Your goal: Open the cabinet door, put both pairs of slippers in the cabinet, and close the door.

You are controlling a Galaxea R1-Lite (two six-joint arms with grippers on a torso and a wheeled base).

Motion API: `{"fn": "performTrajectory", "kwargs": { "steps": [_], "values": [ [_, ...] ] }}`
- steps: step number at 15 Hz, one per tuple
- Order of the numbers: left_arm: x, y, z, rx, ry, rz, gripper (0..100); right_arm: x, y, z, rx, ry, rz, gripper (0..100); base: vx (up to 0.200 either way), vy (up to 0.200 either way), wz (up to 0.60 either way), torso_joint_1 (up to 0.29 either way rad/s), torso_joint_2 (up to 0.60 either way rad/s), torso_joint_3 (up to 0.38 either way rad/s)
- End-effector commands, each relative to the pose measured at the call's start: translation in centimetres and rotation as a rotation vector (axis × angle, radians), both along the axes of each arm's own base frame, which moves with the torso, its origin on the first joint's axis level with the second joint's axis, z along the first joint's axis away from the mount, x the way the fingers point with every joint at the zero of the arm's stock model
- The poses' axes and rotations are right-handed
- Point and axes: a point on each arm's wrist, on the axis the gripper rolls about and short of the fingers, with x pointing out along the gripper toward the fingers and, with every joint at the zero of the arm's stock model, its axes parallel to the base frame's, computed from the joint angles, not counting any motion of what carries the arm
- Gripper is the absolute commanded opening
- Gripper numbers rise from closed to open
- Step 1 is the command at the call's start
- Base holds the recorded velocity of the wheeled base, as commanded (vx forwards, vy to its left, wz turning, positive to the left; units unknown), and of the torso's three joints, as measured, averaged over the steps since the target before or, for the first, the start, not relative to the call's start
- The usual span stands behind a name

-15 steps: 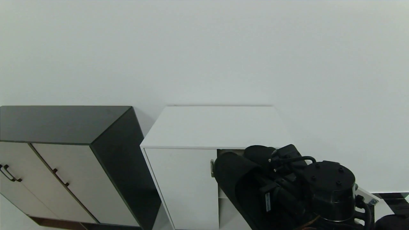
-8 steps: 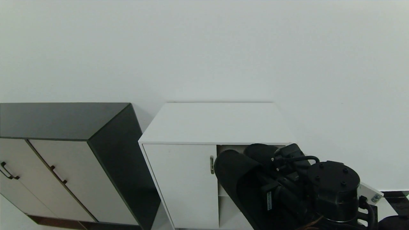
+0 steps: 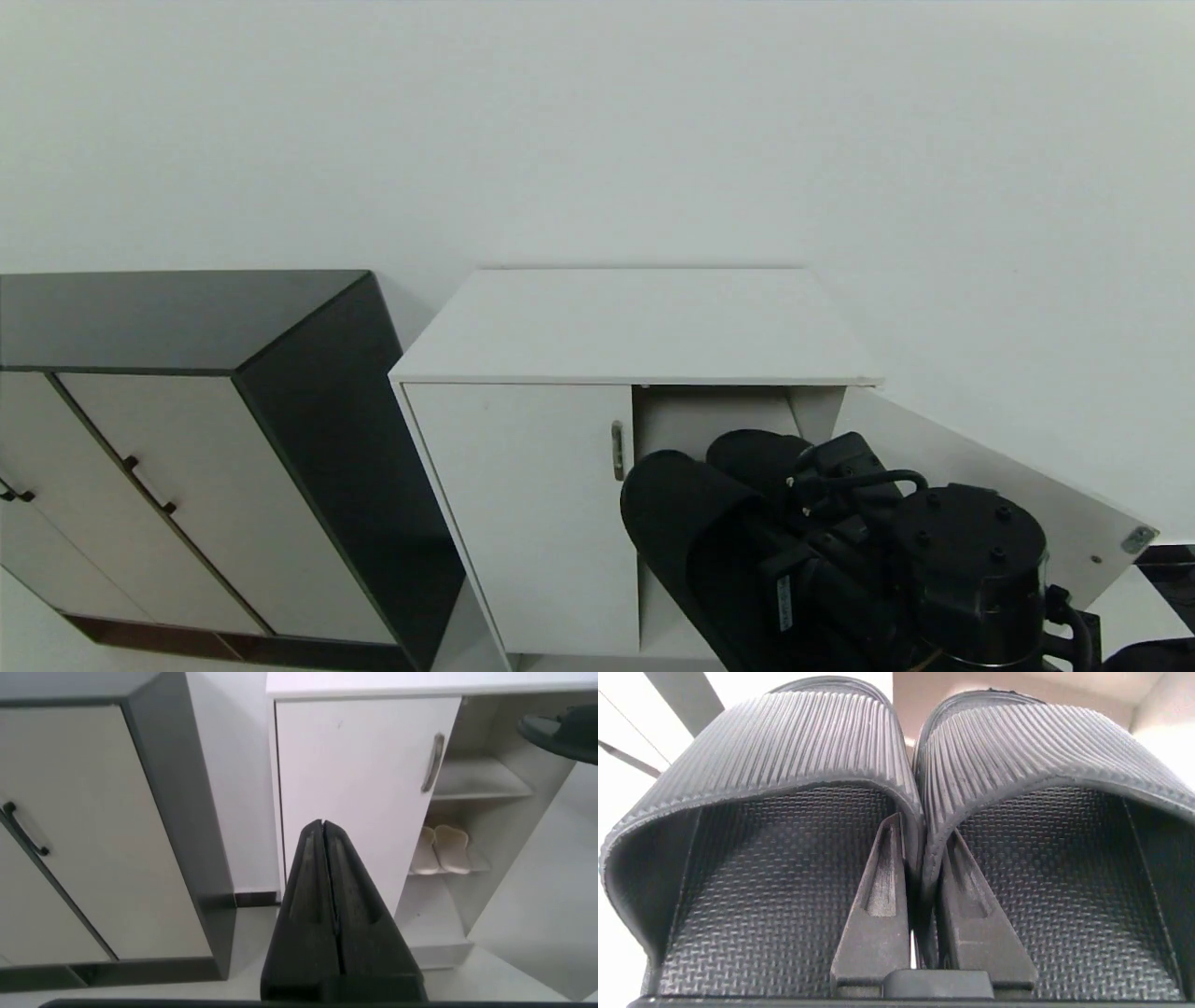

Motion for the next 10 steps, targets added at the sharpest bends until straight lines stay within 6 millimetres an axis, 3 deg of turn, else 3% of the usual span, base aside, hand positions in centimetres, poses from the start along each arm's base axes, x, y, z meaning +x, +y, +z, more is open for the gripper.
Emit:
{"fn": "performTrajectory", "kwargs": {
  "steps": [1, 10],
  "values": [
    [0.00, 0.00, 0.01, -0.001, -0.001, -0.001, 0, 0.01, 0.07, -0.15, -0.004, 0.003, 0.001, 0, 0.000, 0.000, 0.00, -0.222, 0.53, 0.315],
    [0.00, 0.00, 0.01, -0.001, -0.001, -0.001, 0, 0.02, 0.10, -0.31, -0.004, 0.009, 0.001, 0, 0.000, 0.000, 0.00, -0.207, 0.53, 0.318]
  ]
}}
